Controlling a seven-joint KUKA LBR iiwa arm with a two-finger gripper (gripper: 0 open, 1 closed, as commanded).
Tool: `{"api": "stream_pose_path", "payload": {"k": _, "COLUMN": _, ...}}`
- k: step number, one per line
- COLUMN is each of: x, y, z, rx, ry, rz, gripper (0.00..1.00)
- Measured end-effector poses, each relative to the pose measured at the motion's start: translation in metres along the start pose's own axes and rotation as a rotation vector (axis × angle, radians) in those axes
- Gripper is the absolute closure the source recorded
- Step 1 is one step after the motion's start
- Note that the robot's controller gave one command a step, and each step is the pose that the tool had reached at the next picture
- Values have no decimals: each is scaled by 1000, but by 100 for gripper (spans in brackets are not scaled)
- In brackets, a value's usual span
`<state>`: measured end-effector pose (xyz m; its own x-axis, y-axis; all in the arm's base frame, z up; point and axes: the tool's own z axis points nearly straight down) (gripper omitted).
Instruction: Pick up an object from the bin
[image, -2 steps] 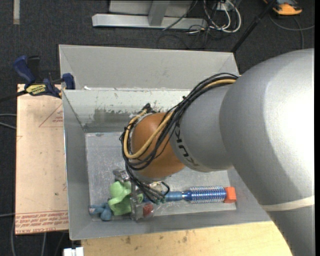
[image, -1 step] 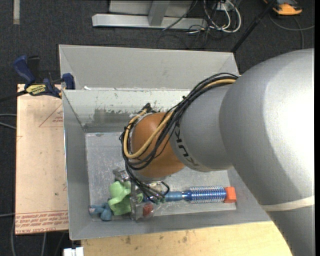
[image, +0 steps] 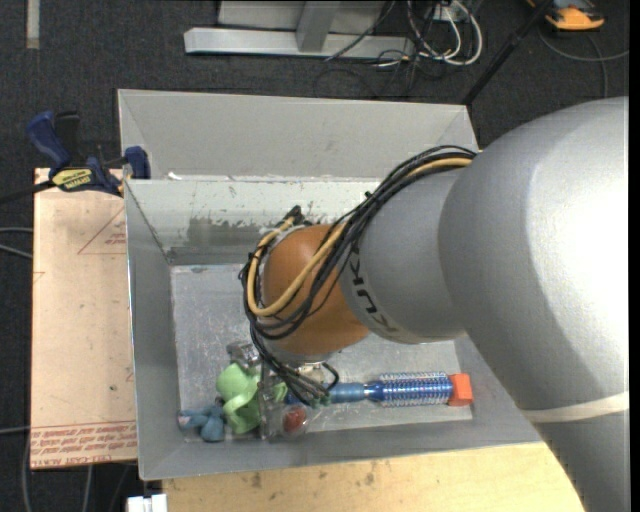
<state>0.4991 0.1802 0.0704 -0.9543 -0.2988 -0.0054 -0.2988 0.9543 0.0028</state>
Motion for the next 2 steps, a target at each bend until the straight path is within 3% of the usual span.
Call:
{"api": "stream_pose_path", "payload": {"k": 1, "x": -1, "y": 0, "z": -28, "rx": 1, "ry": 2, "rz": 1, "gripper": 100}}
{"api": "stream_pose_path", "payload": {"k": 2, "x": -3, "y": 1, "z": -99, "rx": 2, "ry": -3, "rz": 2, "gripper": 100}}
